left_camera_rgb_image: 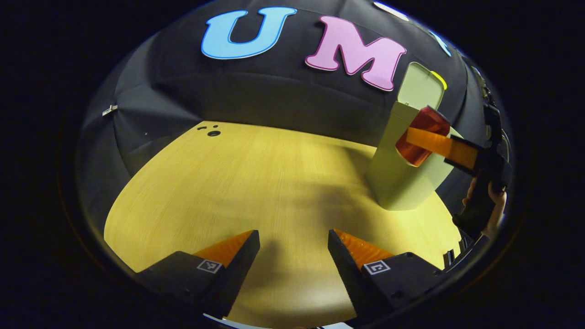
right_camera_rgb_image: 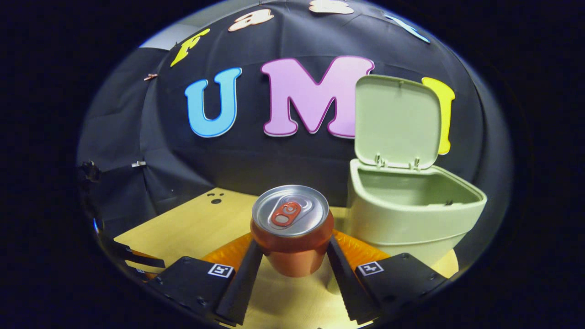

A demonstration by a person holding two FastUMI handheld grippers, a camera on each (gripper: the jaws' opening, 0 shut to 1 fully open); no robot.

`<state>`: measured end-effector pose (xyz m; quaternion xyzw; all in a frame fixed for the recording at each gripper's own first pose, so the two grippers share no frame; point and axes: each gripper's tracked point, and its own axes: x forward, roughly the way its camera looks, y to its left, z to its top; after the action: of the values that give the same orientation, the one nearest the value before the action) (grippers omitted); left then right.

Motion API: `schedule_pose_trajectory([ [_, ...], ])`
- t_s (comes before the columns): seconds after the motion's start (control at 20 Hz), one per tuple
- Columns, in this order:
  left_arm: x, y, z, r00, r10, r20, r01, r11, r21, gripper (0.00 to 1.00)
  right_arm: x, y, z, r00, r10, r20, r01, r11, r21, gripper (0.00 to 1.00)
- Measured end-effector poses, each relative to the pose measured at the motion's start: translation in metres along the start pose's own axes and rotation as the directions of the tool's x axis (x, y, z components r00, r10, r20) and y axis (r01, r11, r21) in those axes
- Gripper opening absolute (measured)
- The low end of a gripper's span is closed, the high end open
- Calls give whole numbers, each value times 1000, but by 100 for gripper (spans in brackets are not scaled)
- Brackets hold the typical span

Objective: Press the lid of the desktop garbage bin to open it, pick up the crumpled paper on the desktop and throw it into the bin, then pick up the pop can on the desktop and drop it into the bin, and finally close the garbage bin lid.

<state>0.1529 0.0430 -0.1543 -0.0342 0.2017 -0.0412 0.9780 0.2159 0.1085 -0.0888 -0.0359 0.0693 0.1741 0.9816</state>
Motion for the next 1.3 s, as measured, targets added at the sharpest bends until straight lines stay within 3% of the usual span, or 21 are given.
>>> schedule_pose_trajectory([
  [0.25, -9, -36, 9, 1000, -18, 11, 17, 999, 32, 96, -25, -17, 48, 998, 32, 53, -32, 999, -1, 82],
  [0.4, -13, -58, 11, 1000, -16, 14, 16, 1000, 22, 96, -33, -20, 79, 991, 73, 109, -64, 995, -77, 83],
  [0.65, -17, -91, 11, 1000, 0, 23, 1, 1000, -10, 96, -34, -26, 100, 982, 135, 134, -120, 987, -110, 82],
  [1.0, -14, -121, 23, 998, 38, 47, -37, 999, -23, 96, -18, -86, 117, 989, 86, 123, -87, 996, -1, 83],
  [1.3, -9, -126, 32, 992, 99, 73, -96, 994, -46, 96, -4, -136, 108, 994, 43, 102, -49, 997, 57, 82],
])
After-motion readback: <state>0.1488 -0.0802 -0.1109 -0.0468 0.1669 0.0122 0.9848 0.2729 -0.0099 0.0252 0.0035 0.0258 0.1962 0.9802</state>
